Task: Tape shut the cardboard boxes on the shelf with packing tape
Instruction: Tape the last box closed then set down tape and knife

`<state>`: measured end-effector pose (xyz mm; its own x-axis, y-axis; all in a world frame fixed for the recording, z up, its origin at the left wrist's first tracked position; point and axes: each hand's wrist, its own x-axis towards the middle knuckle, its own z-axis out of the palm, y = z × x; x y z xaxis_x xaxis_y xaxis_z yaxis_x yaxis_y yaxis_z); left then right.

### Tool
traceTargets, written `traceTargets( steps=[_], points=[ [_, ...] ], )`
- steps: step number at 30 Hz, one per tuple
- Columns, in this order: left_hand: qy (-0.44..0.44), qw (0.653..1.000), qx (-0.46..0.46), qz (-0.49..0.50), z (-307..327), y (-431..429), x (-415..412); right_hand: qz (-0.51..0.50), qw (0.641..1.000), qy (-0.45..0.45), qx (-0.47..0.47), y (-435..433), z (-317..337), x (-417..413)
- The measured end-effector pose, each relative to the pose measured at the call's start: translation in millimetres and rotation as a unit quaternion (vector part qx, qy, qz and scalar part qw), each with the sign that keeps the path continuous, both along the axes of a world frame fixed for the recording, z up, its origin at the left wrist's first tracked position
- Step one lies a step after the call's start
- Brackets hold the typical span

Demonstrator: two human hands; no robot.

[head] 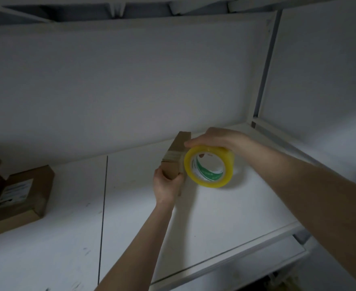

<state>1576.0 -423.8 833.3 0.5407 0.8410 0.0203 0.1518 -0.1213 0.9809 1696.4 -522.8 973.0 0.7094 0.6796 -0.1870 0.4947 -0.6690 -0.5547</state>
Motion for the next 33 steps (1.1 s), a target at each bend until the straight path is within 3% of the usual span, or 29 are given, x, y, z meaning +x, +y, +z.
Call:
traceTargets(
  steps=[4, 8, 10, 14, 17, 22, 25, 28, 33],
  points=[
    [-0.029, 0.997, -0.047, -0.047, 1.4, 3.1, -7.4, -0.005, 0.999, 0.002, -0.037, 11.3, -15.1, -5.3],
    [0.000, 0.964, -0.037, -0.264, 3.1, 23.4, -31.3, 0.005, 0.998, 0.019, -0.059, 12.6, -37.0, -9.0],
    [0.052, 0.948, -0.023, -0.312, 18.6, 38.9, -34.3, -0.002, 0.998, 0.051, -0.029, 13.1, -44.8, -9.2],
    [0.129, 0.978, 0.019, -0.161, 59.0, 50.0, 1.1, 0.003, 0.998, 0.067, -0.022, 17.8, -46.0, -12.6],
    [0.232, 0.951, 0.116, -0.168, 65.1, 38.2, 31.6, 0.019, 0.998, 0.055, -0.029, 16.8, -46.5, -14.0],
    [0.291, 0.926, 0.157, -0.185, 56.0, 41.6, 46.7, 0.009, 0.997, 0.080, 0.023, 4.9, -65.4, -6.0],
    [0.270, 0.929, 0.184, -0.172, 57.6, 48.2, 39.0, 0.028, 0.982, 0.162, 0.094, -10.1, -76.3, -2.3],
    [0.213, 0.954, 0.126, -0.167, 58.1, 56.1, 30.5, 0.040, 0.967, 0.210, 0.140, -20.9, -74.6, -0.9],
    [0.104, 0.983, -0.037, -0.149, 53.0, 54.7, 12.0, 0.052, 0.973, 0.152, 0.167, -17.7, -48.5, 1.0]
  ],
)
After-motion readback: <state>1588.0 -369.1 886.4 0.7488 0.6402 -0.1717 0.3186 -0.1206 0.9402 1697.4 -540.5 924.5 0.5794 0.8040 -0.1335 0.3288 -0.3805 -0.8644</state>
